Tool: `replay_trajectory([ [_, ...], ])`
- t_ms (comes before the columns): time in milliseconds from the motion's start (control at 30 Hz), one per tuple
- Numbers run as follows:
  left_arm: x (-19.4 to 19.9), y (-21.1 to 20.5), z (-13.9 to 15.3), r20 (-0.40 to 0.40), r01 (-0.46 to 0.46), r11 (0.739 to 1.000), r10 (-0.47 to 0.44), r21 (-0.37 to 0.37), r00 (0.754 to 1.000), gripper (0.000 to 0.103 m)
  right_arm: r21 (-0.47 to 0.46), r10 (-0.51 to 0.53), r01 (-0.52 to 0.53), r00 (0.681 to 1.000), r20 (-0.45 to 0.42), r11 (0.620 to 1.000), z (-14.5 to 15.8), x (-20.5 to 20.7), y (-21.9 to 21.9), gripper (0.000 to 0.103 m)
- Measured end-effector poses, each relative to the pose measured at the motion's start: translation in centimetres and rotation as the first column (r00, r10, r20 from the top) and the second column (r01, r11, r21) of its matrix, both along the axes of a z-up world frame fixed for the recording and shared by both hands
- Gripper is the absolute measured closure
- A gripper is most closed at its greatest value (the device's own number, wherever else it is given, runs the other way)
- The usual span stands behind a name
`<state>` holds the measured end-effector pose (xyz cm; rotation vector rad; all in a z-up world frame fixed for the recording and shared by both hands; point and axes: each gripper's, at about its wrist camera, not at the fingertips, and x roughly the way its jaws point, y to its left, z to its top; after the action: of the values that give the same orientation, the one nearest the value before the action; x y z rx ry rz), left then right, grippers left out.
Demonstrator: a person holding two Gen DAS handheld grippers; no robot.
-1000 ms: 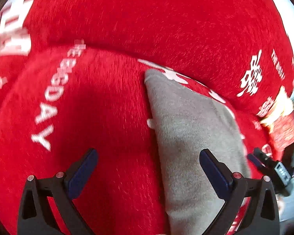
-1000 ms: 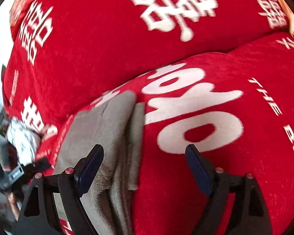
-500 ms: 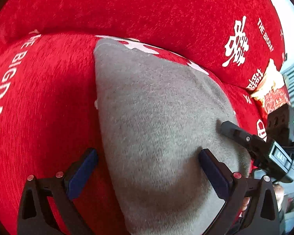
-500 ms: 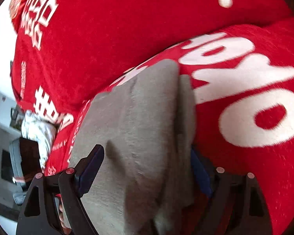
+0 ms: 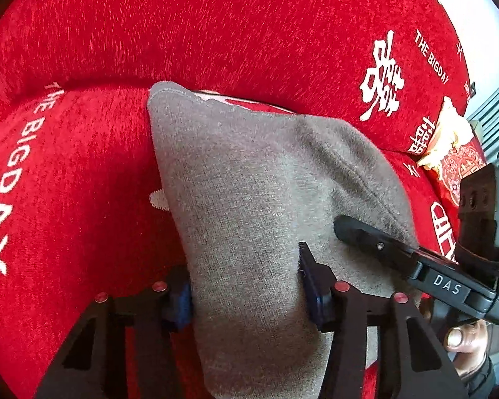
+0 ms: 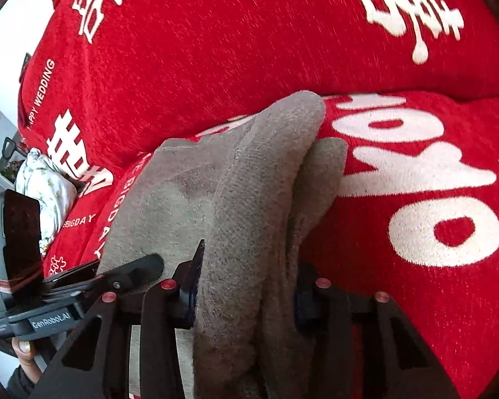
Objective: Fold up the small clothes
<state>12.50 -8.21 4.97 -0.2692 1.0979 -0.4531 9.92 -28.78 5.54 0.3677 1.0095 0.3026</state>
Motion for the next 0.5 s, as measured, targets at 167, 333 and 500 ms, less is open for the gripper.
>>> replay_trajectory([
  [167,-1.0,0.4,1.2,0.031,0.007,1.0,-0.007,0.007,0.999,0.052,-0.019,-0.002,0.002,1.0,0.019,1.0,1.0,-0.7,0.5,0.059],
  [333,-1.7,0.8,1.9,0.04,0.002,1.0,-0.002,0.007,0.999,0.052,-0.043,0.006,-0.006,1.0,0.023,0.999,1.6,-1.3,1.4,0.06],
  [500,-2.5,1.7,2.2,0.041,-0.007,1.0,0.006,0.001,0.999,0.052,-0.037,0.005,-0.004,1.0,0.028,0.999,2.0,-2.0,2.0,0.06],
])
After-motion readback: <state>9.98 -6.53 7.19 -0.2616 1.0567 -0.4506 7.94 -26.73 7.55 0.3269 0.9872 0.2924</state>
